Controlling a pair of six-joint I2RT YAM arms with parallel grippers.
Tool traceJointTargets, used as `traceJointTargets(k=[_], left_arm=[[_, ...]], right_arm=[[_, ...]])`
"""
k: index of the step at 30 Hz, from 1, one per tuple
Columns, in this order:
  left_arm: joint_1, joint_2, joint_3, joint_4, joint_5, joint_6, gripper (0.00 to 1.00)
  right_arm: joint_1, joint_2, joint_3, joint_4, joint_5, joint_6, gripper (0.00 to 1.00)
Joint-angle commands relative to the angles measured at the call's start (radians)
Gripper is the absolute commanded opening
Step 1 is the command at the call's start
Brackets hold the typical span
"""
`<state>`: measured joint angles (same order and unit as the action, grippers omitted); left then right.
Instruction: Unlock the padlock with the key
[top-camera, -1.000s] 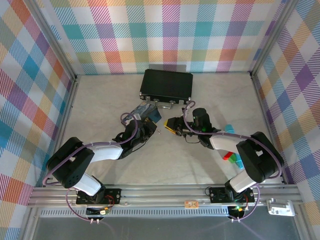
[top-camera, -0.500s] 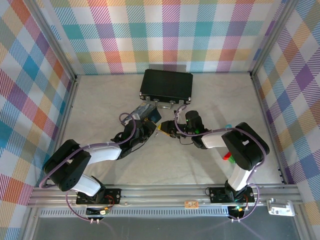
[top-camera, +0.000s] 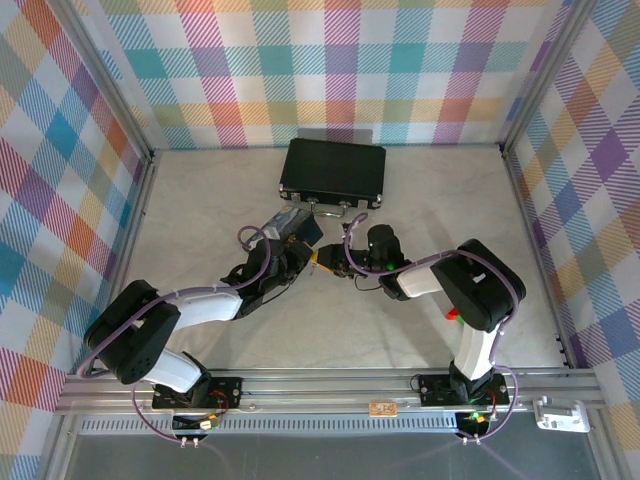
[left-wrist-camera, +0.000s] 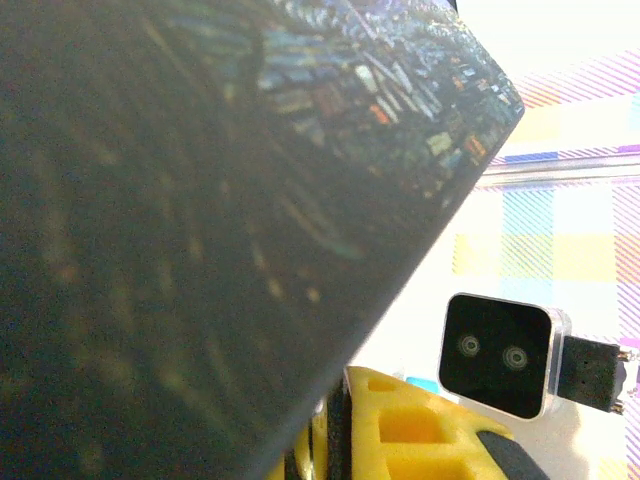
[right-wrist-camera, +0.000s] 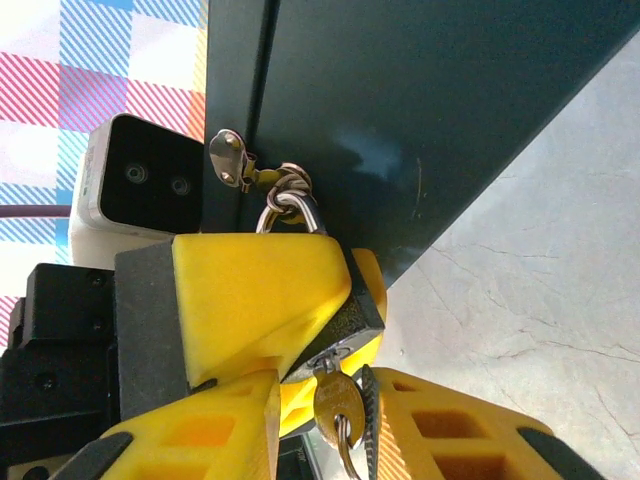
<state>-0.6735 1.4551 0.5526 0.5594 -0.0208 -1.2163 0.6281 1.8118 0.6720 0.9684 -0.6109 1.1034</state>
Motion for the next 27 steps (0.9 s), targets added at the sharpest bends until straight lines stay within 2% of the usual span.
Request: traceJointTargets(k=[1,14,27], left_arm=[[-0.006,-0.020,0.000,0.077,-0.004,-0.002,0.00],[-0.005,-0.034,0.001,0.058,-0.014,0.007,0.00],[-0.005,-0.040,0.006,0.035,0.004,0.006,0.00]], right_arm=[[0.010,0.013,-0.021,0.094,-0.019,0.046,0.30],[0.010,0.052,-0.086,0.237,0.026,0.126,0.31],[0.011,0.069,-0.050,0.264,0.011,0.142,0.17]])
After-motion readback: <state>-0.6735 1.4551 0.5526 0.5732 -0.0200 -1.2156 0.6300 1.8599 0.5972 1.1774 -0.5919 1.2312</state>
